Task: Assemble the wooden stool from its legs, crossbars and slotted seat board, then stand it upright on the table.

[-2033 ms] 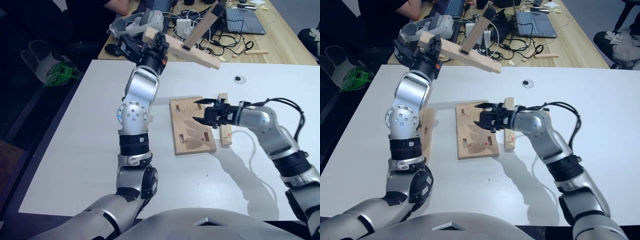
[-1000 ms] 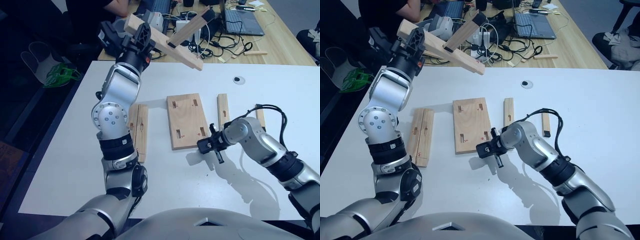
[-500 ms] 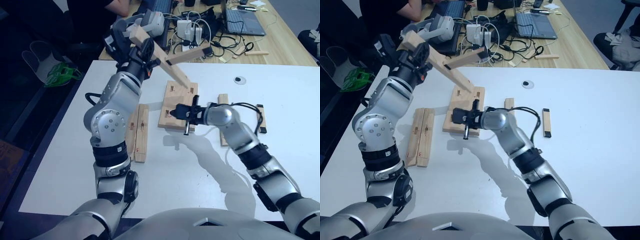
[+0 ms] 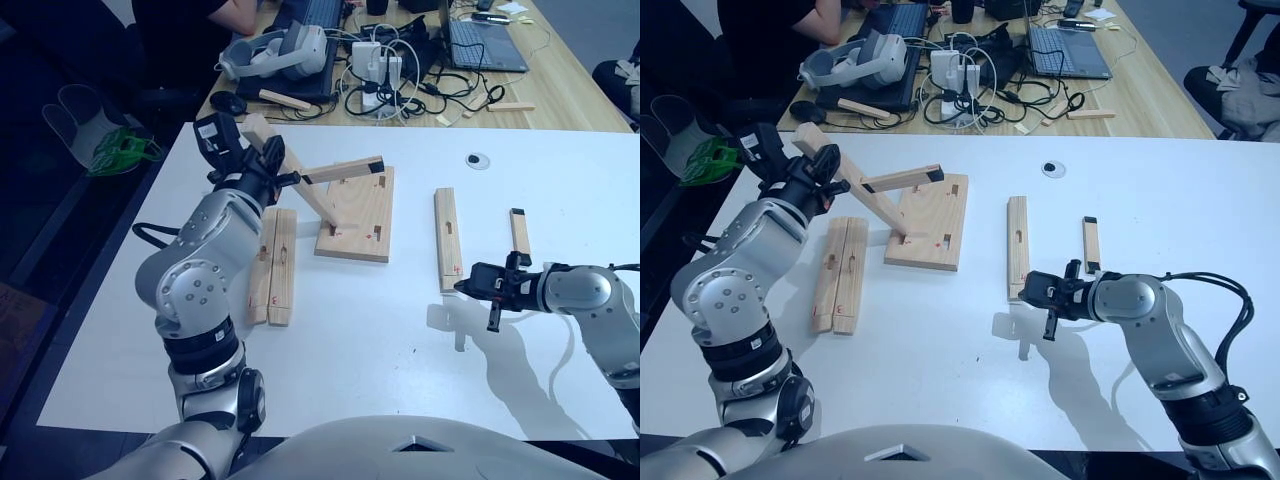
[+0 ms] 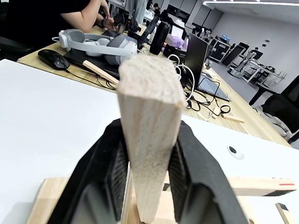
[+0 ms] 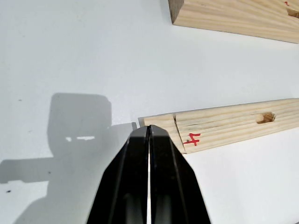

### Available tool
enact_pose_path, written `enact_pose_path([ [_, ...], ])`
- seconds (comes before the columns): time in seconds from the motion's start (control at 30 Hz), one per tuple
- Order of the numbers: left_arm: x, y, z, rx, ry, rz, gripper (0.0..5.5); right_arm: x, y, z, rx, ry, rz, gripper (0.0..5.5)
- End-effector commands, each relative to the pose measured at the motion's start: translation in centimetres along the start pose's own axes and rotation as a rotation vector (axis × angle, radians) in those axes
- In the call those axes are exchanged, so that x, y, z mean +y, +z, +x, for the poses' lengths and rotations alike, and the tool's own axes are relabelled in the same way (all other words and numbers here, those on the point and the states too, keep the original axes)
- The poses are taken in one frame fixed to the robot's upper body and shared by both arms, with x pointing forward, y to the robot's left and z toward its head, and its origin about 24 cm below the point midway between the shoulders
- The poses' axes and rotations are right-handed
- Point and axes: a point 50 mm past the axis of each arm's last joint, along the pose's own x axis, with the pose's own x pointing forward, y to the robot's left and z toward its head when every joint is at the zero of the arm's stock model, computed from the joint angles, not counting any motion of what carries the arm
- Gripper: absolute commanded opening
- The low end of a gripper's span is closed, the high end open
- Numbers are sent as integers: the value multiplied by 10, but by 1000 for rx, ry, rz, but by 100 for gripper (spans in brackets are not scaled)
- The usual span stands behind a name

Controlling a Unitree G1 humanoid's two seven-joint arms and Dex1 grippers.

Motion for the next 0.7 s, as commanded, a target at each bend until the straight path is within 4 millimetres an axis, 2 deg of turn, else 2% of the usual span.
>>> enact_pose_path([
  [0.03, -1, 2, -3, 33, -5, 42, 101, -2, 0, 0, -14, -14, 9, 0],
  [0.23, 3, 6, -8, 51, -9, 105, 101, 0, -2, 1, -35, -12, 48, 0],
  [0.37, 5, -5, -14, 104, -13, 142, 101, 0, 0, 2, -45, -7, 54, 0],
  [0.7, 7, -6, -16, 106, 60, 74, 101, 1, 2, 4, -70, -11, 67, 0],
])
